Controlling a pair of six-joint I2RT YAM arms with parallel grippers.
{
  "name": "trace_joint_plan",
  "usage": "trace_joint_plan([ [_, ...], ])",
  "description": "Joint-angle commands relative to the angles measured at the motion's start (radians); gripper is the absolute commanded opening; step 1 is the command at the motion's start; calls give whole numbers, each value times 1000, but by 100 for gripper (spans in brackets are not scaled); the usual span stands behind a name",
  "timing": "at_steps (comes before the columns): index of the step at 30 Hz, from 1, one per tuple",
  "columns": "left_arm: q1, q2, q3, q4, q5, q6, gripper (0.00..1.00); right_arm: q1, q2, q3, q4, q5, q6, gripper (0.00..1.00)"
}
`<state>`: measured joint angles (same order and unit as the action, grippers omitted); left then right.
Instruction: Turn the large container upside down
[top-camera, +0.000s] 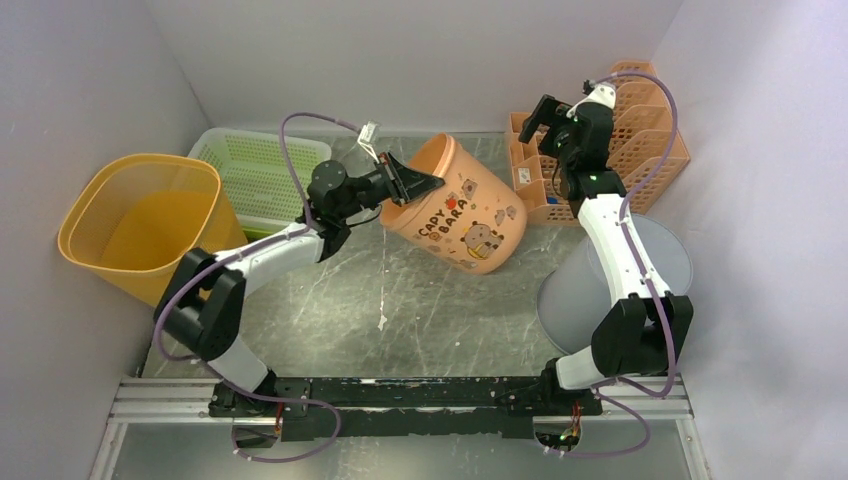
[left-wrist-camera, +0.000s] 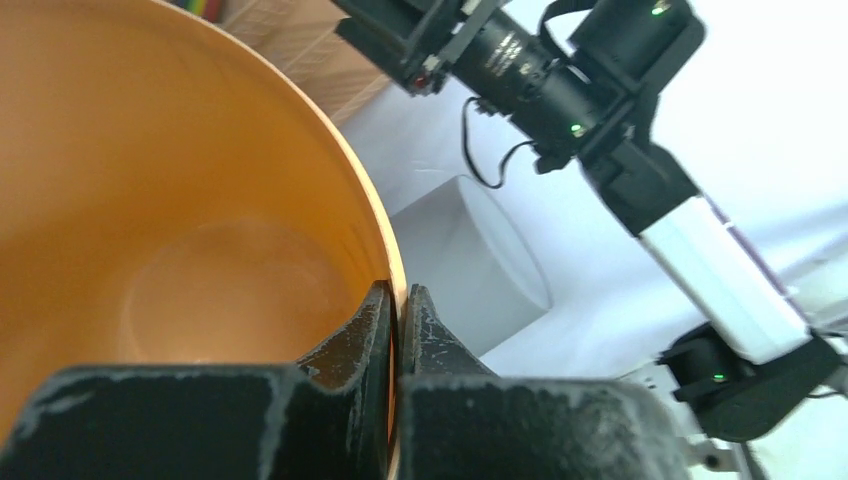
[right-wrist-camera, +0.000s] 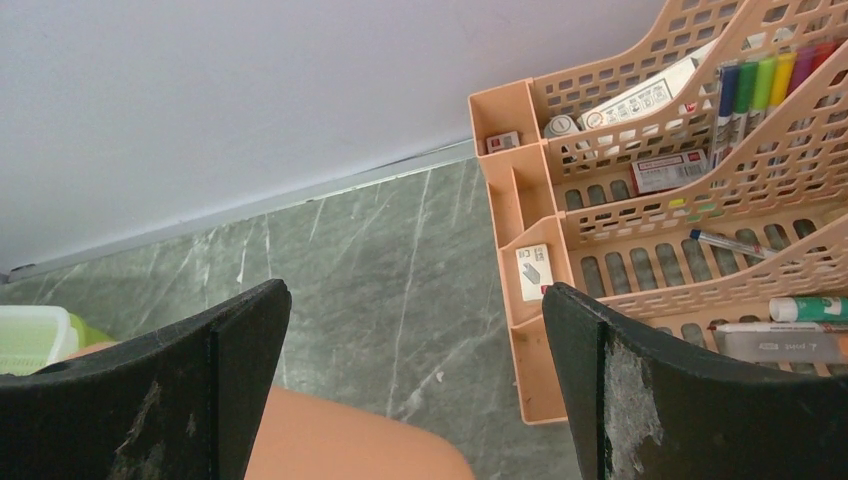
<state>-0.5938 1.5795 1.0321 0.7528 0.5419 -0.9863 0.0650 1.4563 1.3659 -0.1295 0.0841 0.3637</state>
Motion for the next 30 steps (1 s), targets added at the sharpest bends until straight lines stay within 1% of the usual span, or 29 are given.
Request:
trace_joint_plan([
  [1,-11,75,-6,455,73,-255,7,-13,26,-14,37,-16,10,100],
  [6,-20,213,-6,747,76,-478,7,-16,37,-20,44,-11,7,100],
  [11,-17,339,-69,853,63,-554,7,-21,38,-25,48,-8,0,100],
  [16,-14,495,-151,1052,29,-688,7,-26,43,-32,54,-7,-2,100],
  [20,9,539,-188,1057,35,-689,7,-28,48,-35,60,-14,-1,100],
  [26,100,568,-263,1060,56,-694,7,-31,54,-46,67,-16,3,100],
  [30,155,578,-272,1059,90,-682,7,-30,65,-45,74,-26,10,100],
])
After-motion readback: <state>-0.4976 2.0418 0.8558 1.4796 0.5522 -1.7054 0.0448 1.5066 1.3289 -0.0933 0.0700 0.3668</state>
